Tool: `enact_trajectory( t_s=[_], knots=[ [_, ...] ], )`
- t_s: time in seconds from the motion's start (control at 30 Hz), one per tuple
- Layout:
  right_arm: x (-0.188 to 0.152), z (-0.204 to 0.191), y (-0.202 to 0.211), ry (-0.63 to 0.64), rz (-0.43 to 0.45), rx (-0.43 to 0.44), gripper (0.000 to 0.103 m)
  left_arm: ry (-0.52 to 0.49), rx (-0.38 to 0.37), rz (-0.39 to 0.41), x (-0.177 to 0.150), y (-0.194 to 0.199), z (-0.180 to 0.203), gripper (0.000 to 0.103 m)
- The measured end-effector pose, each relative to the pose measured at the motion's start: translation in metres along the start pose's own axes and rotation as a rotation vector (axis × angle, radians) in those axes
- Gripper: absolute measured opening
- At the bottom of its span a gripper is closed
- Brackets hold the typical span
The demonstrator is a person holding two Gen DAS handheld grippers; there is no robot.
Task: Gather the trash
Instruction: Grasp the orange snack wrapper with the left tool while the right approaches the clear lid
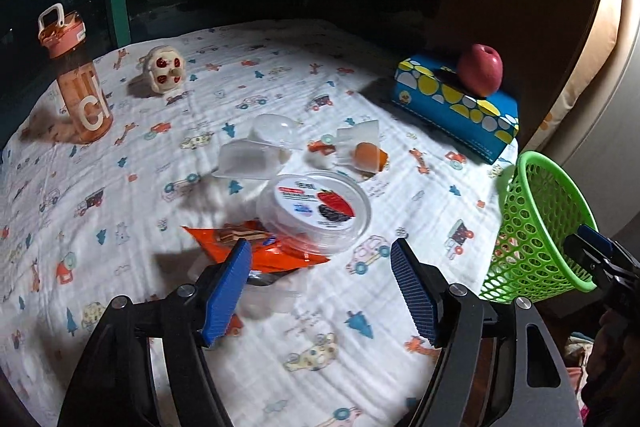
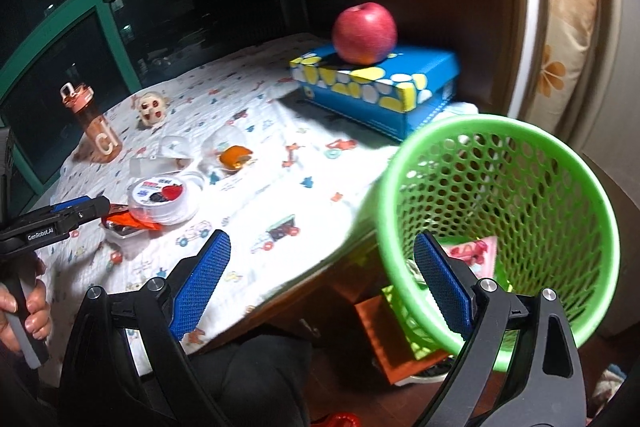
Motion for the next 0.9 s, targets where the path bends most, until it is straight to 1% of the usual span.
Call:
enact_trajectory(
  t_s=[0.13,0.33,0.47,0.53,0.7,0.77,0.83,0.9],
  knots=[
    [0.004,-0.022,-0.002,0.024,-0.005,0.037,0.092,-0.014,0.028,-0.016,-0.002,0.0,-0.032,0.073],
    [0.006,-0.055,-0.008,0.059,-0.027,0.083,0.092,0.002,-0.063,-0.065,-0.008,-0.013,-0.067,0.073],
    [0.008,-0.073,-0.015,0.078,-0.044,0.106,0.092,0.004,-0.112,-0.082,-0.009,-0.023,-0.076,0.073],
    [0.008,-0.083,-0.018,0.09,-0.056,0.12,0.092,0.003,-0.159,-0.088,-0.009,-0.028,-0.078,0.073],
    [0.009,-0.104,-0.025,0.122,-0.073,0.152,0.092,-0.034,-0.212,-0.107,-0.006,-0.039,-0.08,0.073],
    [0.01,-0.111,-0.029,0.128,-0.081,0.164,0.092,-0.05,-0.238,-0.1,-0.005,-0.04,-0.079,0.073],
    [0.012,-0.117,-0.032,0.132,-0.087,0.174,0.092,-0.063,-0.248,-0.093,-0.004,-0.04,-0.079,0.073],
    [0.012,-0.123,-0.035,0.133,-0.098,0.188,0.092,-0.075,-0.264,-0.082,-0.004,-0.039,-0.079,0.071]
  ],
)
Point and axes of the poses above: each gripper's, at about its wrist camera, not at the fingertips, and y roughly against the way its jaws point, z to its right, x to its top, the point moved 6 cm from there along -y, roughly the way its jaws point, and after that the axes turned 14 degrees about -x, right-handed, at the moved point
